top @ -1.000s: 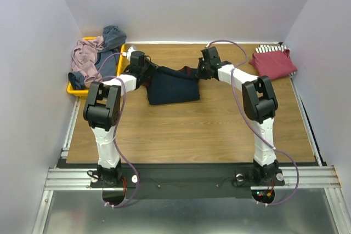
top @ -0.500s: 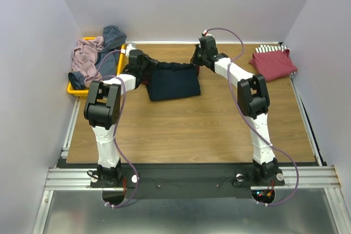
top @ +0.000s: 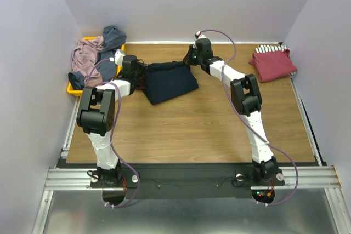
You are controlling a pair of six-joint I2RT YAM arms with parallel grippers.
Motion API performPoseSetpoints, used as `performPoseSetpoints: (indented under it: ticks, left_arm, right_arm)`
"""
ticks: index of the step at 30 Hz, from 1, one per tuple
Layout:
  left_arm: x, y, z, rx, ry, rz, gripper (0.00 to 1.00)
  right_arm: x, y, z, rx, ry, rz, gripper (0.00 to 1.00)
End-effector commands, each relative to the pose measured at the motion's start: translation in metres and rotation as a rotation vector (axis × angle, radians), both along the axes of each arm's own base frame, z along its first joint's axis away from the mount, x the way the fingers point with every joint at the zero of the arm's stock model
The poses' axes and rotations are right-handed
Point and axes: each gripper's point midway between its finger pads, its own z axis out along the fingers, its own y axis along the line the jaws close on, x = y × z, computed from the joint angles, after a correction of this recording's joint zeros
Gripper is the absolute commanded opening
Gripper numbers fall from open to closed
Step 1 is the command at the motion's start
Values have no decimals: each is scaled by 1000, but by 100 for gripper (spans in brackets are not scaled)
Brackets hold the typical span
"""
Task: Fold and stack the tank tops
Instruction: Fold the tank top
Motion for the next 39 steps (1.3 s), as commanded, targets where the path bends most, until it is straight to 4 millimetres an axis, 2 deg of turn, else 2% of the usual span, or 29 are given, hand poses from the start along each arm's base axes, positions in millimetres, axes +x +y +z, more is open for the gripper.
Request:
performPoseSetpoints:
  ticks: [1,5,6,8,12,13,14,16,18,20,21,22,23,24,25,26,28,29,30,31,32,34,35,36,37,38,39]
  left_arm:
    - [3,14,34,-2,-92,70,0]
    - [-4,23,21,0,-52,122,0]
    - [-6,25,25,-7,-59,135,0]
    - [-12,33,21,8,-46,170,0]
    - [-20,44,25,34,-44,210,0]
    - [-22,46,30,34,-55,217,0]
    - [-23,47,31,37,-55,224,0]
    - [-27,49,30,35,-49,232,0]
    - [-31,51,23,38,-25,243,0]
    - [-35,55,15,55,21,259,0]
    - [-36,56,14,60,30,265,0]
    - [-37,57,14,63,36,268,8]
    - [-40,59,15,72,39,276,15]
    - [-41,60,16,76,40,276,23]
    - [-42,61,18,83,41,281,33]
    - [-42,62,24,85,30,281,36]
    - [-44,64,34,100,28,286,40]
    - [-45,67,37,110,32,294,43]
    - [-46,69,41,114,28,300,45]
    - [-48,71,49,124,17,308,45]
    - [-50,73,52,132,17,316,46]
    - [-52,74,58,160,26,301,46]
    - [-51,70,61,152,22,286,46]
    - [-46,66,71,178,-1,244,46]
    - [-41,61,65,197,18,209,45]
    - [-31,48,75,195,6,142,44]
    - [-25,40,62,240,36,79,43]
  right_arm:
    - [9,20,34,65,-155,61,10]
    - [9,45,42,84,-212,129,14]
    - [9,50,31,83,-205,149,15]
    - [8,58,26,93,-201,173,16]
    - [5,71,28,145,-215,214,16]
    - [-2,73,16,156,-192,218,18]
    - [-3,74,18,166,-206,219,20]
    - [-4,81,21,184,-231,240,28]
    - [-3,85,8,179,-205,255,36]
    - [-5,88,11,184,-209,272,57]
    - [-6,87,13,185,-212,271,75]
    - [-6,86,27,186,-235,271,82]
    - [-9,85,27,178,-236,268,92]
    - [-8,81,33,169,-247,258,96]
    - [-9,75,51,149,-278,242,100]
    - [-7,71,61,135,-297,224,100]
    - [-7,59,68,88,-303,185,100]
    - [-9,52,91,89,-327,164,100]
    - [-14,41,76,75,-290,153,100]
    - [-18,34,96,91,-304,139,100]
    - [-21,29,78,82,-265,134,100]
    - [-33,10,76,81,-229,104,100]
    - [-39,5,73,81,-213,98,100]
    - [-43,-1,89,97,-235,92,100]
    - [-54,-6,72,93,-190,98,100]
    - [-58,-9,70,91,-178,92,100]
    - [-64,-14,76,94,-177,82,100]
